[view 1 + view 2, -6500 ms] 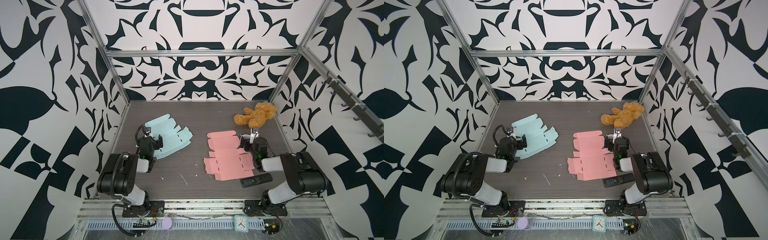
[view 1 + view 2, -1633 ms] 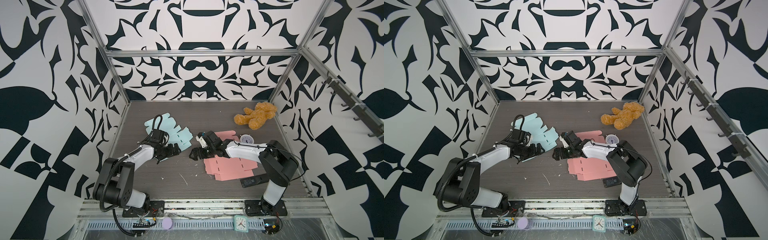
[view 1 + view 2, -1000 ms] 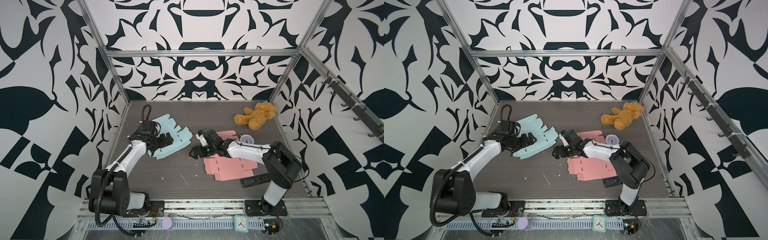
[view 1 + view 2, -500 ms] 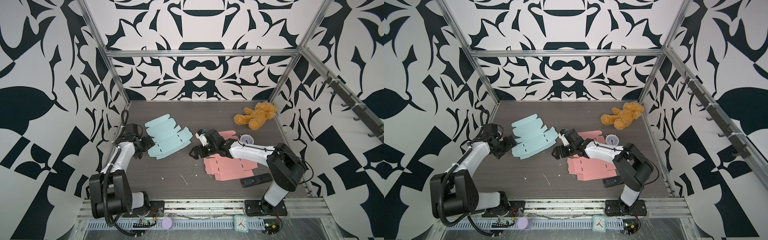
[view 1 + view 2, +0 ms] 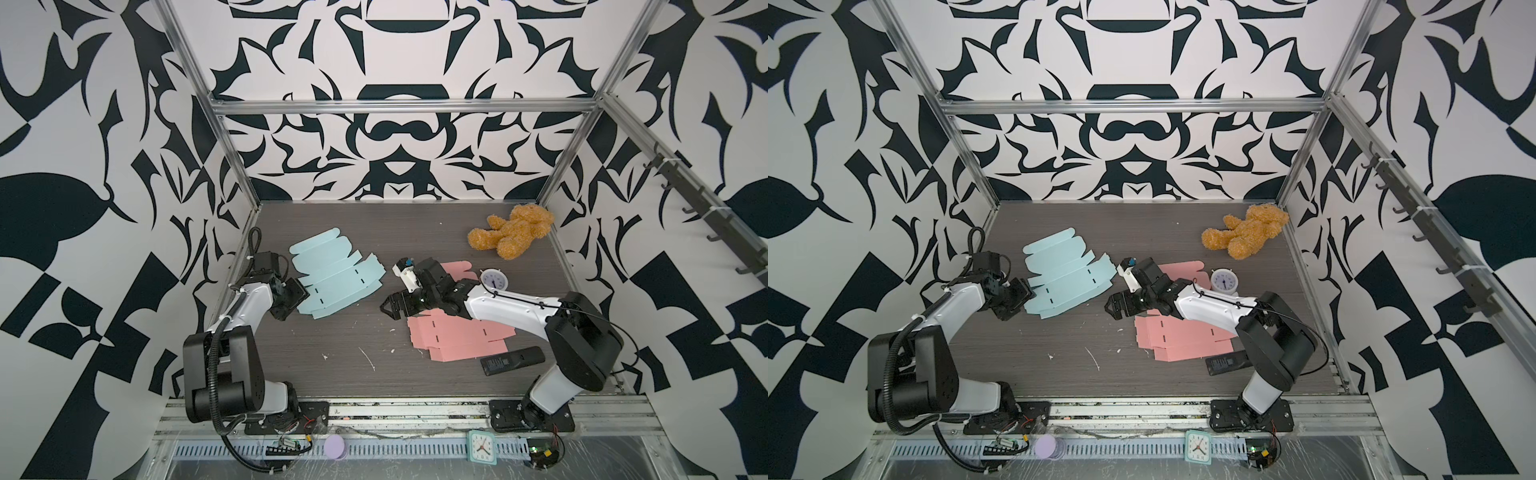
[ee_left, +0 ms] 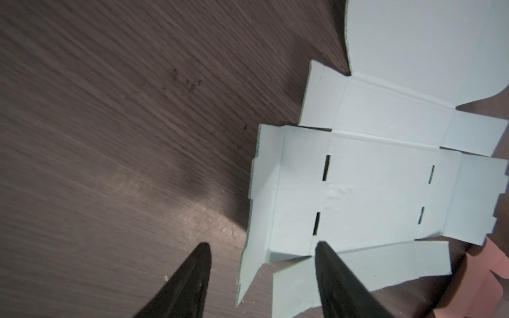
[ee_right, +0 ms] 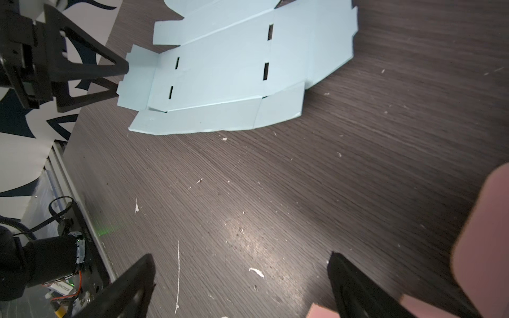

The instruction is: Fold the paper box

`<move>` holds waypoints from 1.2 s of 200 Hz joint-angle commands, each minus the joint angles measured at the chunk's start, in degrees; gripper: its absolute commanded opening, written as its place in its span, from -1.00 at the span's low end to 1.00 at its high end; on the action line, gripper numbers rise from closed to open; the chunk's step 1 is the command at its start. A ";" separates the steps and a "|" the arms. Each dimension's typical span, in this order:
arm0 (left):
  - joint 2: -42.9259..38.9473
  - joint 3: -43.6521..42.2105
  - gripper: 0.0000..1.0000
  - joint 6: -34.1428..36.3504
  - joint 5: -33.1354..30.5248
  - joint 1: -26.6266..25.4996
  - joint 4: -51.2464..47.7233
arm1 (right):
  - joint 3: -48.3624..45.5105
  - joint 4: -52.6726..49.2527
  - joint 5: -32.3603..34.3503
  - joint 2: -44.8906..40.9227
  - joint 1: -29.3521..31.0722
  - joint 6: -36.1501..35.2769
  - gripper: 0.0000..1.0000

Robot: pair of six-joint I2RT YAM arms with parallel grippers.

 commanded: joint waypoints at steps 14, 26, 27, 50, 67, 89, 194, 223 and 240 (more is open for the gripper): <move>0.79 -1.94 0.00 -2.05 -0.40 0.23 1.54 | -0.98 0.51 1.63 -2.76 0.14 -1.09 0.99; 1.01 -2.04 -0.13 -2.31 -0.28 0.24 1.92 | -1.14 0.17 2.21 -3.05 0.09 -1.41 0.98; 1.03 -2.05 -0.14 -2.32 -0.30 0.28 1.98 | -1.15 0.18 2.27 -3.05 0.11 -1.48 0.98; 1.17 -2.18 -0.31 -2.84 0.19 0.25 2.30 | -1.52 0.03 2.66 -3.05 -0.12 -1.73 0.99; 1.07 -2.53 -0.47 -3.10 0.55 0.29 2.55 | -1.69 0.23 2.90 -3.20 -0.21 -1.77 0.99; 1.31 -2.91 -0.63 -3.35 1.24 0.26 2.77 | -2.12 0.09 3.51 -3.66 -0.29 -1.73 1.00; -7.30 -8.96 -0.92 -11.35 8.05 -1.15 4.03 | -7.69 14.61 -10.99 0.11 -6.80 12.36 0.99; -12.52 -10.81 -0.92 -15.06 7.60 -4.14 4.02 | -6.39 16.94 -11.47 2.73 -6.89 13.82 0.99; -14.40 -11.61 -0.93 -17.54 6.73 -6.68 4.06 | -3.95 16.89 -11.64 5.58 -6.96 13.79 0.99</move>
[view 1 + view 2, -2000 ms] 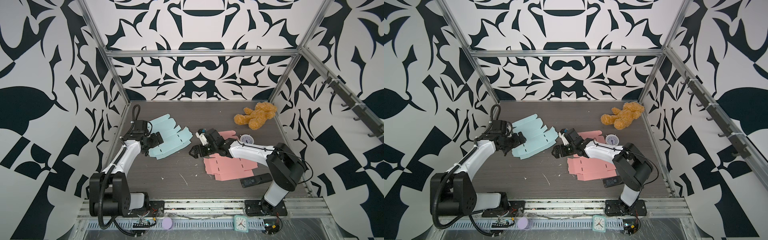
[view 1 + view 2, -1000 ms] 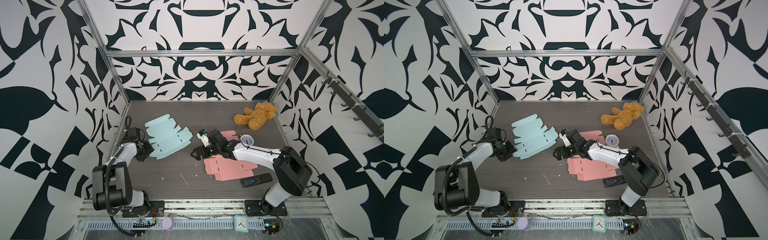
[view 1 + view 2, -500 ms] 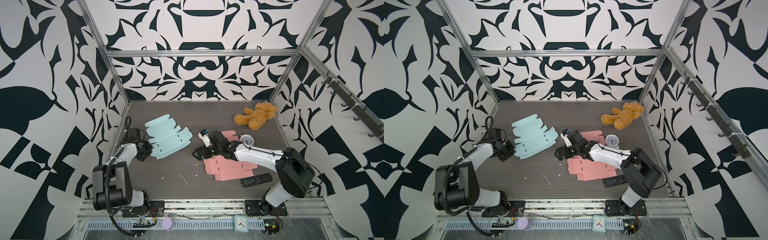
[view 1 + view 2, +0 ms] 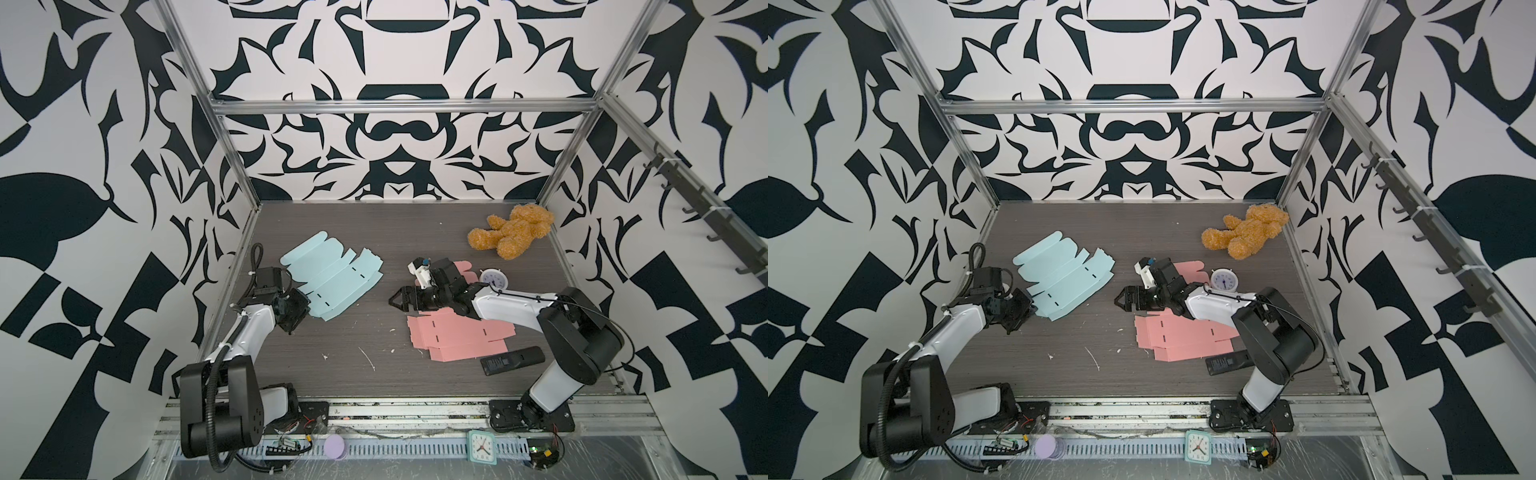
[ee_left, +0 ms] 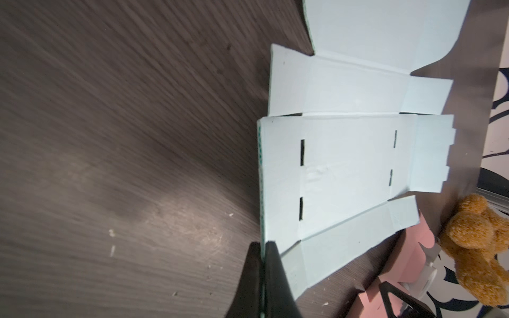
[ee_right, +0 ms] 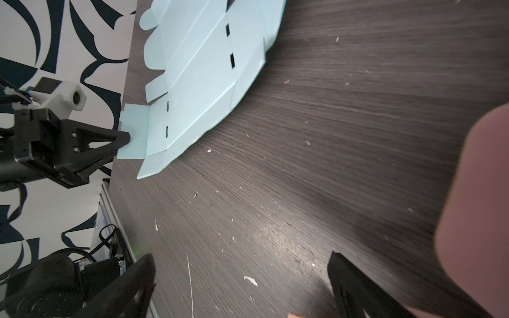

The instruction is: Fold the paper box

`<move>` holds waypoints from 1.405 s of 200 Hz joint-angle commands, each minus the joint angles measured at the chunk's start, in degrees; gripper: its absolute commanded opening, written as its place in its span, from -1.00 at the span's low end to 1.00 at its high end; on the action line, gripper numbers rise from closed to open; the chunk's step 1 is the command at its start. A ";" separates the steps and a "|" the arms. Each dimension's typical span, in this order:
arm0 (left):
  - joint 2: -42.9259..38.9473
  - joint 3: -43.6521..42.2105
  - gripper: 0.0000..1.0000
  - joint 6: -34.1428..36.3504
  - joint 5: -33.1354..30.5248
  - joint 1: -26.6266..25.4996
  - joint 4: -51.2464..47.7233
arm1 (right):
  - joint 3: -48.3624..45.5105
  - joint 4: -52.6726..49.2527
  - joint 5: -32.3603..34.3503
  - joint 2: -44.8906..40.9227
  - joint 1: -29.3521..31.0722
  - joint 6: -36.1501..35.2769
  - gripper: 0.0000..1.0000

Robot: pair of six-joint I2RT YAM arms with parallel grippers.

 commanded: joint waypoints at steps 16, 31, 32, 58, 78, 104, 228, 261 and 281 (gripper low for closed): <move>-3.89 -2.04 -0.94 -7.68 -1.89 -5.82 -0.78 | 6.51 2.88 -3.09 6.48 0.15 2.07 0.99; -4.33 -2.14 -0.95 -9.49 -2.81 -8.09 -0.78 | 8.61 3.04 -4.08 9.62 0.06 3.04 0.99; -4.41 -2.11 -0.95 -9.59 -2.87 -8.20 -0.69 | 8.70 3.09 -4.14 9.84 0.06 3.10 0.99; -5.27 -2.37 -0.96 -11.80 -4.45 -10.97 -0.23 | 9.51 5.42 -4.47 13.06 0.06 5.35 0.99; -5.30 -2.50 -0.95 -12.35 -4.55 -12.30 0.00 | 9.25 7.34 -4.33 14.20 0.06 6.89 0.95; -5.48 -3.14 -0.95 -13.02 -4.64 -13.41 0.48 | 8.72 10.24 -4.38 15.57 0.06 9.21 0.80; -6.54 -5.46 -0.81 -13.34 -7.28 -18.95 1.07 | 12.08 8.00 -2.37 18.65 -0.01 9.17 -0.06; -7.46 -6.70 -0.57 -12.23 -7.06 -19.22 1.55 | 13.22 5.87 -1.42 19.20 -0.34 8.36 -0.15; -8.48 -7.13 -0.33 -10.64 -7.43 -19.22 1.34 | 13.86 4.20 -0.69 19.40 -0.86 7.48 -0.20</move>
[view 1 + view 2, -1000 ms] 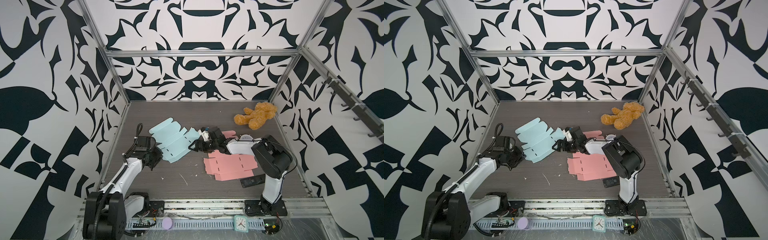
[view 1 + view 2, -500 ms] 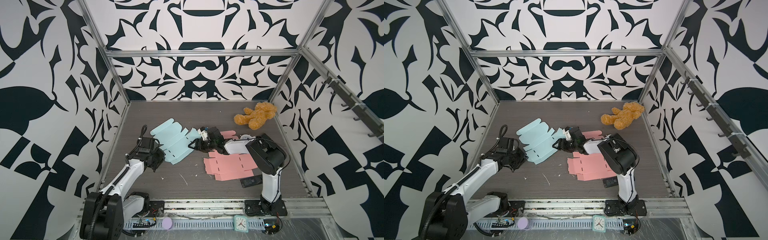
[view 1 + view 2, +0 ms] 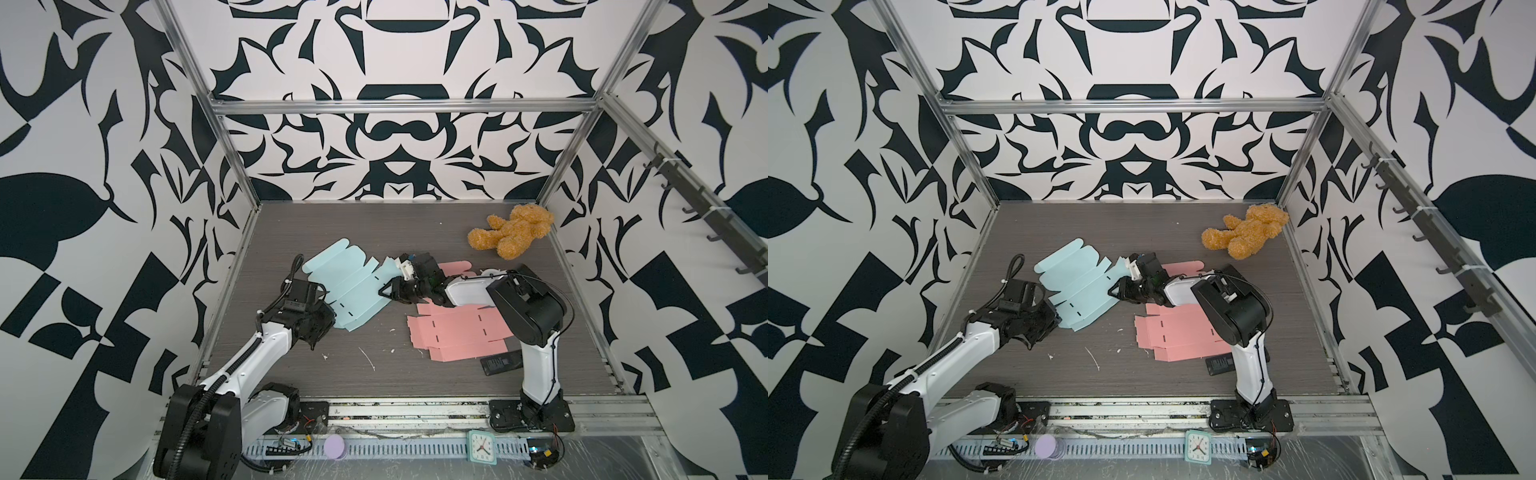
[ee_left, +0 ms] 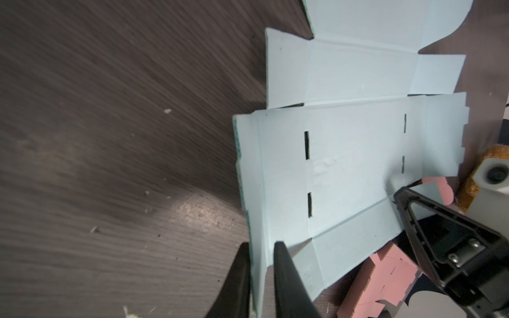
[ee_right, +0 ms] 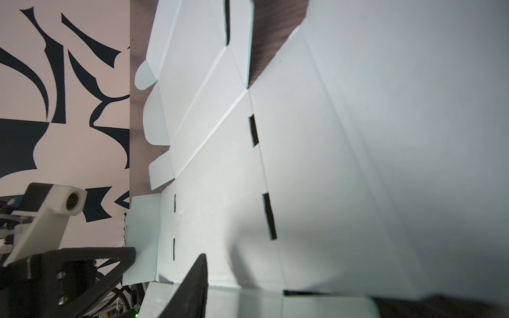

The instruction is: Fold the paper box

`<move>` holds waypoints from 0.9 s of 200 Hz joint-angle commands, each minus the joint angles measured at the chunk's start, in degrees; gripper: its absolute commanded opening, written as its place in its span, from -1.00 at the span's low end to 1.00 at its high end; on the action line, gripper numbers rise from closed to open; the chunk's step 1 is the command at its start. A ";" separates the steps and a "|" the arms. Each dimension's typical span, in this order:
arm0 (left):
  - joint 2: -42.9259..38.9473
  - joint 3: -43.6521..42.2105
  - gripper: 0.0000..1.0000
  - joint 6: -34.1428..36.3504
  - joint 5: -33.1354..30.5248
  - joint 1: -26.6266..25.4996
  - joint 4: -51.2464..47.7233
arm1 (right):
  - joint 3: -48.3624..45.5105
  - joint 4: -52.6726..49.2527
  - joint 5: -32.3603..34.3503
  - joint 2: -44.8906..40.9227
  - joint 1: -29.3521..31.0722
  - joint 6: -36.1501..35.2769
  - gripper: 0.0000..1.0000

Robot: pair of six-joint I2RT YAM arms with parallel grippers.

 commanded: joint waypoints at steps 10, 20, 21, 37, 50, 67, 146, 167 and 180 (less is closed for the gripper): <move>-2.24 -1.26 -0.21 2.62 -1.00 -0.16 -0.59 | 2.02 -5.38 2.73 0.65 -0.86 -2.28 -0.24; -2.63 -1.26 -0.12 3.93 -0.83 -0.16 -0.75 | 2.73 -6.73 3.24 0.69 -1.02 -2.85 -0.27; -2.64 -1.31 -0.11 4.09 -0.87 -0.16 -0.75 | 2.82 -6.86 3.31 0.69 -1.03 -2.90 -0.28; -3.02 -1.43 -0.01 5.99 -0.57 -0.16 -1.16 | 3.82 -8.87 4.18 0.78 -1.13 -3.69 -0.32; -3.55 -1.99 0.04 7.09 -0.33 -0.16 -1.05 | 4.68 -10.71 5.23 0.69 -1.17 -4.52 -0.35; -4.29 -2.32 0.12 9.45 -0.06 -0.16 -1.09 | 5.88 -13.14 6.50 0.78 -1.21 -5.59 -0.39; -11.37 -1.18 0.20 18.64 1.41 -0.16 -3.40 | 13.04 -22.06 11.74 1.55 -1.35 -7.61 -0.50; -13.58 -1.00 0.20 21.21 0.83 -0.16 -5.18 | 15.94 -24.79 12.26 2.17 -1.37 -8.33 -0.51; -14.24 -1.29 0.19 21.90 0.77 -0.15 -5.34 | 18.04 -26.56 12.01 2.70 -1.37 -9.22 -0.52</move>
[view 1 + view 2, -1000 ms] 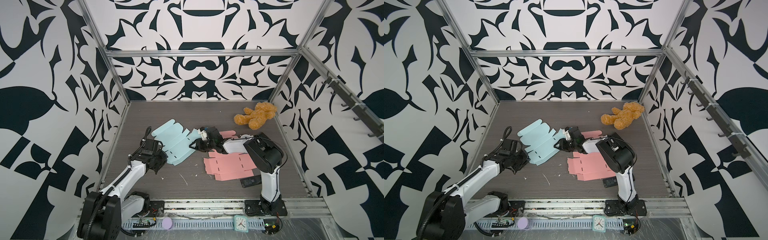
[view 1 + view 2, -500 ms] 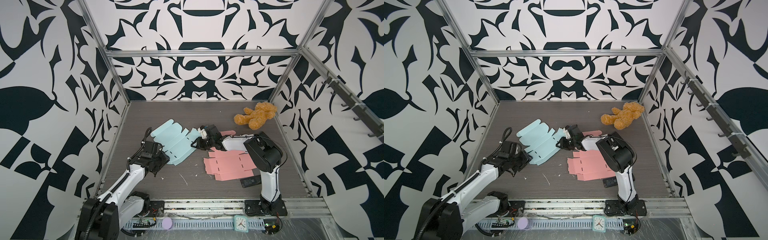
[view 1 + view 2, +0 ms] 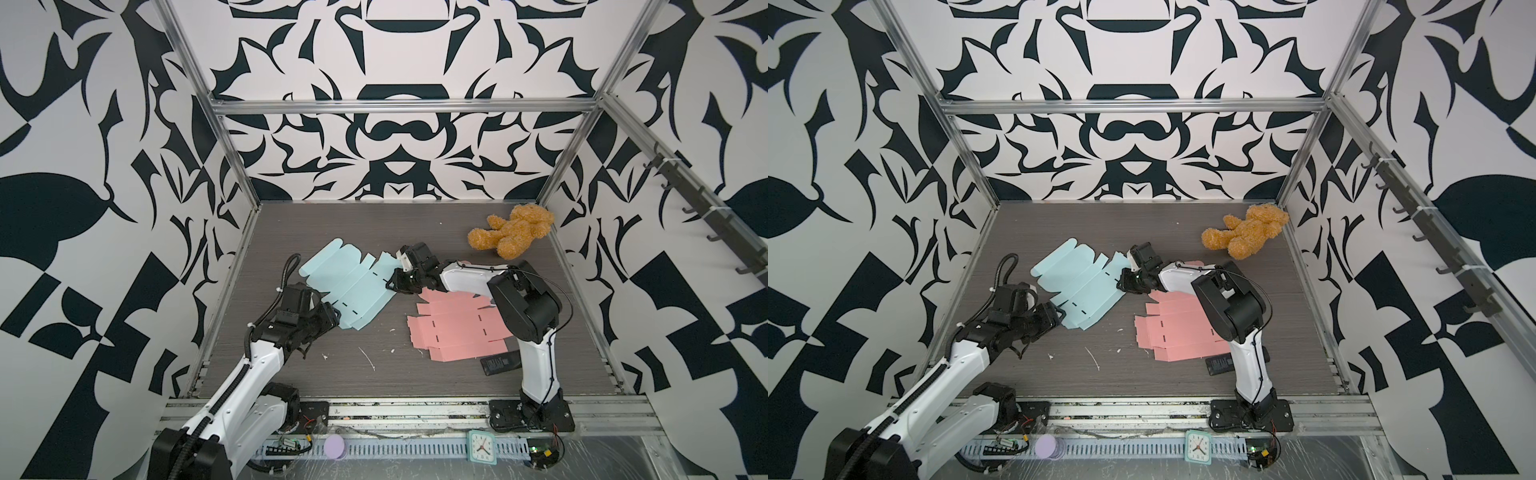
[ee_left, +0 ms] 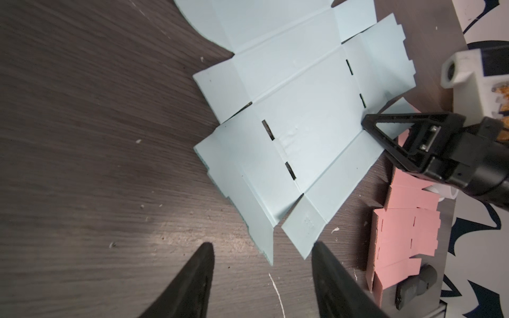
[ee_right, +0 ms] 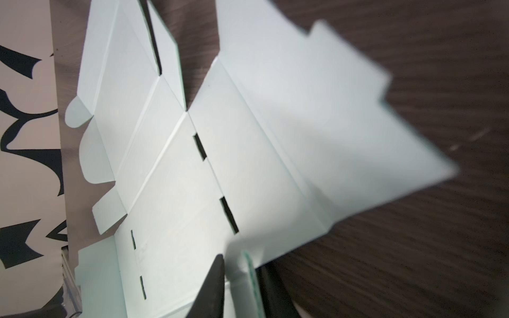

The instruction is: Fold the paper box

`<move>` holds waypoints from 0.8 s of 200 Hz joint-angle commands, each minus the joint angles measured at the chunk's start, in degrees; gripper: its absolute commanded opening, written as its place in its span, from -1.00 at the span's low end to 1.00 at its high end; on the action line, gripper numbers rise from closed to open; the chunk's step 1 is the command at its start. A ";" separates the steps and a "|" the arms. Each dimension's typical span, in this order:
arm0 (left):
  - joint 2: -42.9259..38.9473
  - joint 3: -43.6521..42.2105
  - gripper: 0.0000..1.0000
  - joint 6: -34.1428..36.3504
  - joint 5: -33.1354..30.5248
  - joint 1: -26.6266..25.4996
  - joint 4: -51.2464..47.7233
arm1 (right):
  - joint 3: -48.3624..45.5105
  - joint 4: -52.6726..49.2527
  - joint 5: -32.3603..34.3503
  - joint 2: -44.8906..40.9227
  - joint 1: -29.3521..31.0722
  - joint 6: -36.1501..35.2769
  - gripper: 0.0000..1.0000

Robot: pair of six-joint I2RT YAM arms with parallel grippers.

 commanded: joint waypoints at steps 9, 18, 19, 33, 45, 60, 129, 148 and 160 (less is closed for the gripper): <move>-1.49 0.22 0.18 3.84 0.70 -0.16 -2.72 | 6.05 -6.88 1.77 0.43 -0.32 -3.57 -0.52; -1.04 0.22 0.18 3.86 1.40 -0.16 -2.67 | 7.38 -7.94 1.85 0.87 -0.32 -4.27 -0.53; -1.02 0.22 0.18 3.86 1.52 -0.16 -2.65 | 7.50 -8.05 1.90 0.93 -0.28 -4.35 -0.53; -0.57 0.21 0.17 3.86 1.99 -0.24 -2.20 | 9.24 -9.61 1.97 1.74 -0.36 -5.50 -0.58; -0.57 0.44 0.17 3.95 2.05 -0.33 -1.91 | 10.89 -11.09 1.86 2.37 -0.58 -6.54 -0.62; -0.50 1.13 0.16 4.40 1.95 -0.42 -1.80 | 12.31 -12.71 1.99 2.91 -0.78 -8.01 -0.64; 1.18 3.95 0.13 4.83 1.65 -0.51 -0.45 | 21.54 -24.87 0.04 7.46 -1.92 -20.41 -0.76; 2.60 5.38 0.13 5.08 1.87 -0.51 -0.08 | 24.09 -28.32 0.19 8.17 -2.16 -24.55 -0.76; 3.87 6.27 0.13 5.42 1.96 -0.52 0.07 | 25.47 -29.75 0.05 8.37 -2.20 -26.82 -0.76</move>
